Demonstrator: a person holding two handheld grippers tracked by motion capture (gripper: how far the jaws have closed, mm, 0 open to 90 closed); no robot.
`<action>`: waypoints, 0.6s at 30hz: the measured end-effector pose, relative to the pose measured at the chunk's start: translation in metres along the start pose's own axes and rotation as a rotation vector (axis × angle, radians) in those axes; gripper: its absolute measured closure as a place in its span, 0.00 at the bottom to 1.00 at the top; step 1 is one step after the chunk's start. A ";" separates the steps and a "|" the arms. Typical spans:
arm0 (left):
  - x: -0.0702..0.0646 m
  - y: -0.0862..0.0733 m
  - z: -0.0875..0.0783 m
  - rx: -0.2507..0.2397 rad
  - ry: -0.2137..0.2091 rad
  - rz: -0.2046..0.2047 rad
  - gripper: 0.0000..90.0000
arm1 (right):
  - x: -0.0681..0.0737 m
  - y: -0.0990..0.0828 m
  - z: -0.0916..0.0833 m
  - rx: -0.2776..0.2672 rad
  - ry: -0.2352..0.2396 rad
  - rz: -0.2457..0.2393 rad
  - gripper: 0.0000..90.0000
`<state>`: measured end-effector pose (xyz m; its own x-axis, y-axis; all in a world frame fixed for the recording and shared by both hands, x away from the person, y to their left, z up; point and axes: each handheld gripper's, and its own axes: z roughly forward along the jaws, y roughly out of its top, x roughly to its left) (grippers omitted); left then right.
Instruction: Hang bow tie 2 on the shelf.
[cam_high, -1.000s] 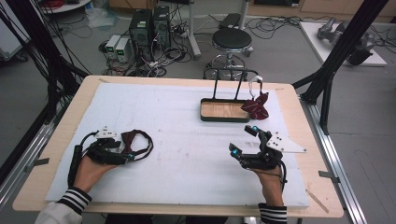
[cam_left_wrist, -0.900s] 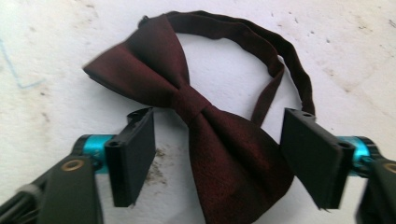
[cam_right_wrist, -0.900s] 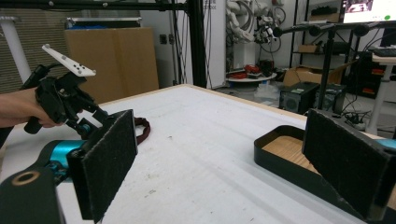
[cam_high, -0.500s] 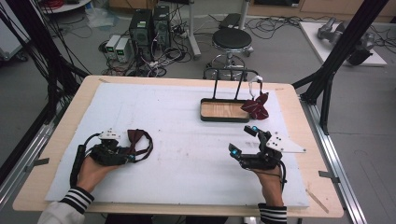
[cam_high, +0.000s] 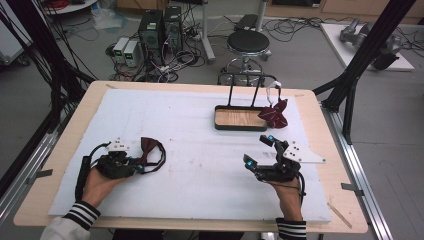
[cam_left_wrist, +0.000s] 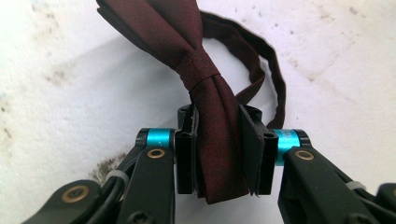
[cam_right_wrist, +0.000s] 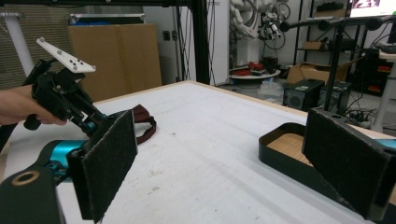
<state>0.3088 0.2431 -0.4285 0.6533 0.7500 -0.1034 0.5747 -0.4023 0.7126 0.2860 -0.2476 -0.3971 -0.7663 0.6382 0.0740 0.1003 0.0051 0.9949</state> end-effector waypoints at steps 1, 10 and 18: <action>0.000 0.000 0.000 0.000 0.000 0.000 0.77 | 0.000 0.000 0.001 0.002 0.000 -0.003 0.11; -0.004 0.008 -0.007 -0.096 -0.052 0.076 0.77 | 0.004 -0.001 0.006 0.020 0.021 -0.004 0.11; -0.005 0.014 -0.011 -0.173 -0.080 0.154 0.77 | 0.012 0.003 0.014 0.040 0.062 -0.012 0.11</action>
<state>0.3083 0.2398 -0.4101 0.7679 0.6397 -0.0339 0.3766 -0.4081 0.8317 0.2859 -0.2297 -0.3944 -0.8052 0.5893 0.0669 0.1148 0.0441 0.9924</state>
